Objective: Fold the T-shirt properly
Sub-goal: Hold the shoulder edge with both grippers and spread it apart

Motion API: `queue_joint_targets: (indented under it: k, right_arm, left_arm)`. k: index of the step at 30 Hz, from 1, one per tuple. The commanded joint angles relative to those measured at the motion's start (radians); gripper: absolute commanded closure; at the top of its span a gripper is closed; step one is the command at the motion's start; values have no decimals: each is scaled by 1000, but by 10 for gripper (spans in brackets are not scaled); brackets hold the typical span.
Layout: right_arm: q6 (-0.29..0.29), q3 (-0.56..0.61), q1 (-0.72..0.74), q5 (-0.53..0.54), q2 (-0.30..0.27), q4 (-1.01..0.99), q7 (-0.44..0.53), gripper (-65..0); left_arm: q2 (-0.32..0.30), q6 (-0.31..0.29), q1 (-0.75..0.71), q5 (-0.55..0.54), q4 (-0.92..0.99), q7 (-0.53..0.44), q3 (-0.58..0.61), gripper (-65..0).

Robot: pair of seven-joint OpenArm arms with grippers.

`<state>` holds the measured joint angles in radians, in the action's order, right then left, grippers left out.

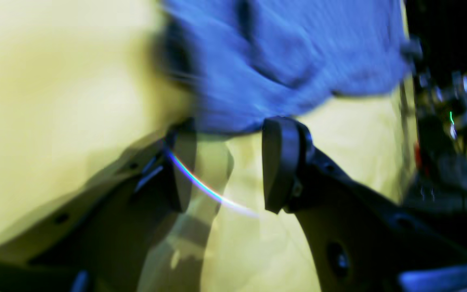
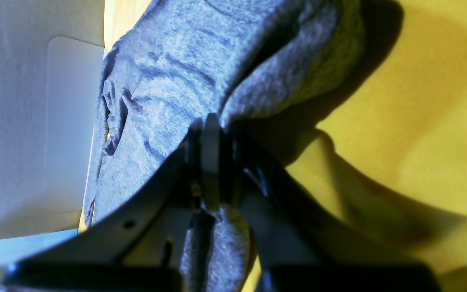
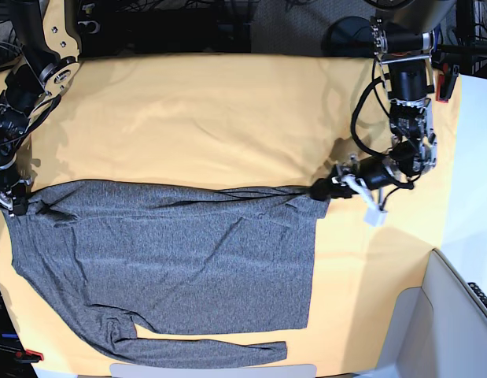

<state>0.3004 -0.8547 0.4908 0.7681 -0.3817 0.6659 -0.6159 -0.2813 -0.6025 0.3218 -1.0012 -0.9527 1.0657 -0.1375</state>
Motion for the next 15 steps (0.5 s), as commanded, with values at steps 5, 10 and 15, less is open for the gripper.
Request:
queue_joint_targets:
  k: [5,10,15]
  right_arm:
    - [-8,-1,4,1,-13,2,-5,-11]
    - [-8,-1,4,1,-10,2,-5,-11]
    - [-8,-1,4,1,-10,2,-5,-11]
  left_arm:
    - [-28,0,23,-8,33,-18,-34,-265]
    - [-8,0,23,-8,33,-18,-27,-264]
    - [32,0,23,-6,33,-18,-26,-264]
